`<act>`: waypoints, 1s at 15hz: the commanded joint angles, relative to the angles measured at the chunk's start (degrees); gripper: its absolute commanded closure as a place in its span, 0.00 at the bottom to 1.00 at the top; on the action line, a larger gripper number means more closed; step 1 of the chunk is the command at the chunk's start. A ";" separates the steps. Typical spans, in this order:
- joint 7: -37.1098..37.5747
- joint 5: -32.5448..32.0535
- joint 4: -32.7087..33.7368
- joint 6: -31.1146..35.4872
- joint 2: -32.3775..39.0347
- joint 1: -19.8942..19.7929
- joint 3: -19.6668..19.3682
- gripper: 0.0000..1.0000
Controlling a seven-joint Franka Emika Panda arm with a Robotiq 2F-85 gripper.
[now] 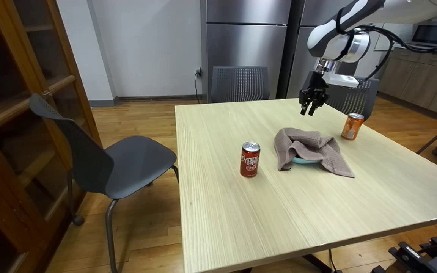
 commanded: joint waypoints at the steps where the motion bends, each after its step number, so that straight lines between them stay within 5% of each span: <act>1: 1.24 -0.53 1.97 -0.96 0.31 0.71 -0.55 0.26; 5: 0.12 -0.43 -2.32 1.51 -2.49 0.93 -0.26 0.00; 15: 0.43 2.01 -24.96 16.76 -15.05 0.45 1.49 0.00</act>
